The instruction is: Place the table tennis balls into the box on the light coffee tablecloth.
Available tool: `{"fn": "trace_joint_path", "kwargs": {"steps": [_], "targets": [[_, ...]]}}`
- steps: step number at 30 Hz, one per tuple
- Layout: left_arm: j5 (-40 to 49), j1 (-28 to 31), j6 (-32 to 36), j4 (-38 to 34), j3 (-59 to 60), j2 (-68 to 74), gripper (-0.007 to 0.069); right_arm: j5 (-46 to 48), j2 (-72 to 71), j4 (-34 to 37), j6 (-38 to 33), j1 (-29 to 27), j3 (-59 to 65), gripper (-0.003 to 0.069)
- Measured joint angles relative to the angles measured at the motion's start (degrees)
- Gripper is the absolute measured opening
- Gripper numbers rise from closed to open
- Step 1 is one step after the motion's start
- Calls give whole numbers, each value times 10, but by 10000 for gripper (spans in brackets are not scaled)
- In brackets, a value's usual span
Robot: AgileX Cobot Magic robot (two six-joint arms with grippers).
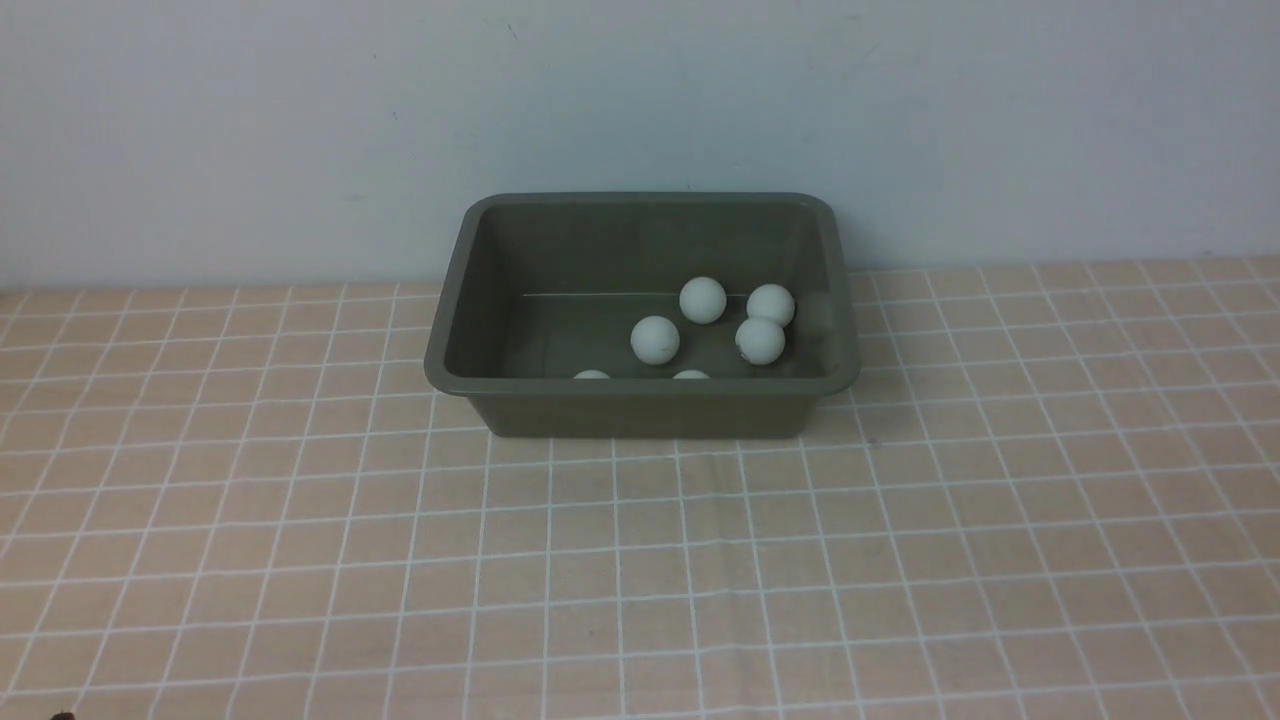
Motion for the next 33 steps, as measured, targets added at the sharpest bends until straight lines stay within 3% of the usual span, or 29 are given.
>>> {"fn": "trace_joint_path", "kwargs": {"steps": [6,12,15,28,33], "targets": [[0,0,0,-1,0,0,352,-44,-62,14,19,-85,37,315],[0,0,0,-1,0,0,352,-172,-94,22,30,-87,145,315],[0,0,0,-1,0,0,352,-186,-94,42,31,-87,163,315],[0,0,0,-1,0,0,352,-28,-94,27,31,-87,166,315],[0,0,0,-1,0,0,352,-12,-94,22,31,-87,164,315]]}}
